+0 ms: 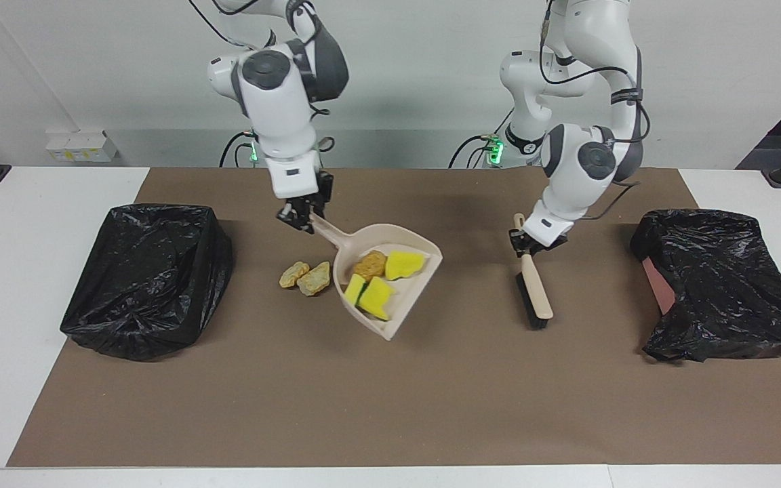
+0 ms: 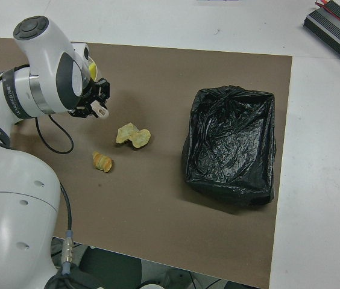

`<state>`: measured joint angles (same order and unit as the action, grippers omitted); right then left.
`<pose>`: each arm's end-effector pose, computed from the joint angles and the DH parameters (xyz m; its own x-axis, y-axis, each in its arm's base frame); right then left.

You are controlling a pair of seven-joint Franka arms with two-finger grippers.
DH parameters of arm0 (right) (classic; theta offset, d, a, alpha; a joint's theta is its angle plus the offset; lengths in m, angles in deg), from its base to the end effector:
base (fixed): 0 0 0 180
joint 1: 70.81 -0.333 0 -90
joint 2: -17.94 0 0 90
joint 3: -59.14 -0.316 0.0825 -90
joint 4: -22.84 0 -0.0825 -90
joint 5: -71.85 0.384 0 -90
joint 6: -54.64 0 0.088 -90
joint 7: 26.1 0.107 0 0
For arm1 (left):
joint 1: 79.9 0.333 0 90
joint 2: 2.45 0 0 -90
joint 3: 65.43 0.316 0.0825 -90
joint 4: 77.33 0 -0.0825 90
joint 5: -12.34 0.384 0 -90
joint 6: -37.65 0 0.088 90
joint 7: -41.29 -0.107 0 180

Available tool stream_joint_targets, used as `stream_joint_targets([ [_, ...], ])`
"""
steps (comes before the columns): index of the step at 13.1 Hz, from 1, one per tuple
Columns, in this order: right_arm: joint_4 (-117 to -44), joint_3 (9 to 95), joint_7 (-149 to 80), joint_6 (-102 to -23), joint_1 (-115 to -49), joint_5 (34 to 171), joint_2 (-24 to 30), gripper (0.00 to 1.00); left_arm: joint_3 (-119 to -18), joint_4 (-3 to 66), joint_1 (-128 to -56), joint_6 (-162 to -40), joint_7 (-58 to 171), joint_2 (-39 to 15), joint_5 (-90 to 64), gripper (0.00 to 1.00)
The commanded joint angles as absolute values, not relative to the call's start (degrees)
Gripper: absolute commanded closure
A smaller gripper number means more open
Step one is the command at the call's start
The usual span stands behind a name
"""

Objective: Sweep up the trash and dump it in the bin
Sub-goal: 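Carry the dustpan to the black bag with the right gripper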

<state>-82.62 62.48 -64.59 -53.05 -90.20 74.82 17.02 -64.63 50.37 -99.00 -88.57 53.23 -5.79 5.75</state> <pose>0.5464 0.1614 0.5136 0.5922 0.8044 0.0480 0.8057 -0.5918 -0.0242 0.4957 -0.1681 0.3399 0.9938 -0.0423 -0.1028 -0.0356 -0.9972 0.0659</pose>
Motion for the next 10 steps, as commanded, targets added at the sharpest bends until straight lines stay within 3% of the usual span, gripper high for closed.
stream_joint_targets([
  [1,-82.6,62.3,-70.5,-50.1,-83.4,75.0,19.5,1.00,-64.1,52.8,-106.2,-87.7,62.1,-3.3,6.6,1.00],
  [6,-81.3,62.5,-90.2,-45.8,-66.2,74.7,19.8,1.00,-64.2,58.6,-120.9,-87.0,80.8,2.7,6.5,1.00],
  [10,-81.4,62.5,-102.4,-46.9,-54.7,65.8,20.2,1.00,-64.4,62.4,-125.9,-87.9,89.4,4.9,6.4,1.00],
])
